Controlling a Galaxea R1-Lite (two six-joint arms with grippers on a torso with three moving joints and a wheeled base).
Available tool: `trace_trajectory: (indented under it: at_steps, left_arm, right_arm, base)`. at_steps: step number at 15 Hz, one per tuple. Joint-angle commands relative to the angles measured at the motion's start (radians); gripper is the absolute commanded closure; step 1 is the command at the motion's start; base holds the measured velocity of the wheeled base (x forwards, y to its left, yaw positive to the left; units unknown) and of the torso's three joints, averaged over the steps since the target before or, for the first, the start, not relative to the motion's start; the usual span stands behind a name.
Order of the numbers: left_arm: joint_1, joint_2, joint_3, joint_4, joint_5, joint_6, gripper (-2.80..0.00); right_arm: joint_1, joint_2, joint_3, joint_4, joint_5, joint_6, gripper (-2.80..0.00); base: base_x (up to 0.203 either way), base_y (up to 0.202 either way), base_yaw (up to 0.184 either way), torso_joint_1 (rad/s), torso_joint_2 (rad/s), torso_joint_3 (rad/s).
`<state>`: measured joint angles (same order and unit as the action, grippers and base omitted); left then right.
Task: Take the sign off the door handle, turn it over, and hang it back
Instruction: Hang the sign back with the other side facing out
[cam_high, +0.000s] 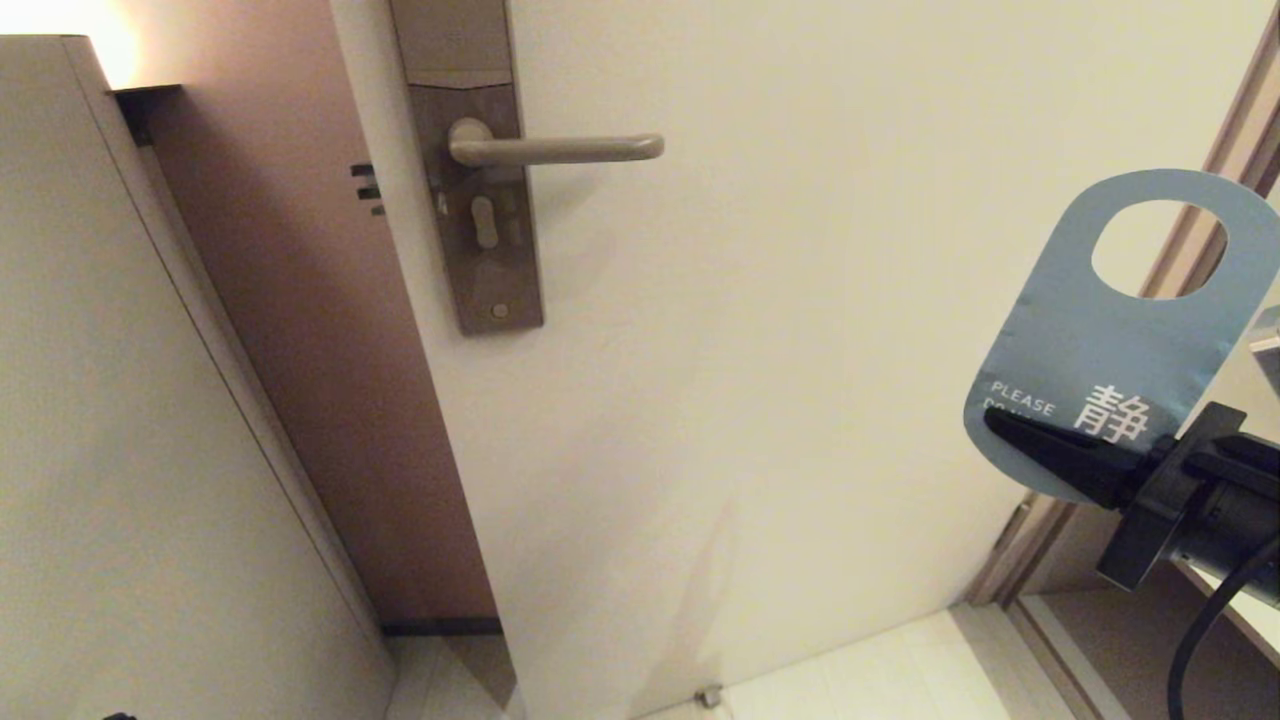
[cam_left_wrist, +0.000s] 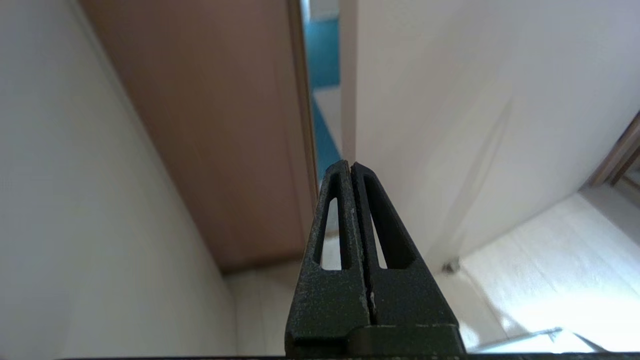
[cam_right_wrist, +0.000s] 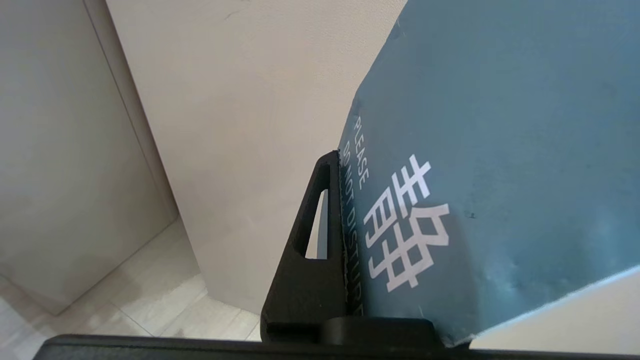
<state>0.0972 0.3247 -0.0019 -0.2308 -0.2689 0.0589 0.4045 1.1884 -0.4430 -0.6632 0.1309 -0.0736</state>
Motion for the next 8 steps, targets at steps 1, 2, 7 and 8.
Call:
trace_trajectory:
  at_steps: [1,2,7,8]
  left_arm:
    - [0.014,-0.008,0.002,0.031,0.008,0.002,0.00]
    - [0.013,-0.031,0.002,0.042,0.019,0.004,0.00]
    - [0.012,-0.043,0.002,0.160,0.242,0.032,0.00]
    - [0.012,-0.043,0.002,0.212,0.258,0.053,0.00]
  right_arm:
    - [0.001,0.003,0.003,-0.004,0.001,0.000,0.00]
    - [0.001,0.002,0.006,-0.004,0.000,0.002,0.00]
    - [0.001,-0.007,0.006,-0.004,-0.001,0.000,0.00]
    - [0.001,-0.009,0.007,-0.004,-0.002,0.000,0.00]
  base:
    - [0.000,0.000,0.000,0.000,0.00,0.000]
    - [0.000,0.000,0.000,0.000,0.00,0.000]
    - [0.000,0.000,0.000,0.000,0.00,0.000]
    - [0.000,0.000,0.000,0.000,0.00,0.000]
